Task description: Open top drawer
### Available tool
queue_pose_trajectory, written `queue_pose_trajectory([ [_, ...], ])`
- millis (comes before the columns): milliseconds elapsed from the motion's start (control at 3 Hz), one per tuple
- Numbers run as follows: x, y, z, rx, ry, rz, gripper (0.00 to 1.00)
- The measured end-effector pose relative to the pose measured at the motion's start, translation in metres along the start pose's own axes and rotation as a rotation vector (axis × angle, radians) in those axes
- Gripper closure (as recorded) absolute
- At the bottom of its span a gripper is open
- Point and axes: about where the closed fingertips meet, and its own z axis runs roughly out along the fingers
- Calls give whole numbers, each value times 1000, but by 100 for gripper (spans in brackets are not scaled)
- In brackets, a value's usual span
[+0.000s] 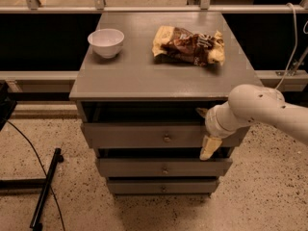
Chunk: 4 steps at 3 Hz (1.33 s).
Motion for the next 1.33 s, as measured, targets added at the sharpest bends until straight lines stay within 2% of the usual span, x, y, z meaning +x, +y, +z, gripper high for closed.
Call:
queue_pose_trajectory([
  [333,3,-7,18,-5,8,-16,18],
  [667,3,-6,19,-11,5,-29,50],
  [1000,3,-1,18,-27,-6,-37,73],
  [1333,1,12,9,-50,-26,-43,78],
])
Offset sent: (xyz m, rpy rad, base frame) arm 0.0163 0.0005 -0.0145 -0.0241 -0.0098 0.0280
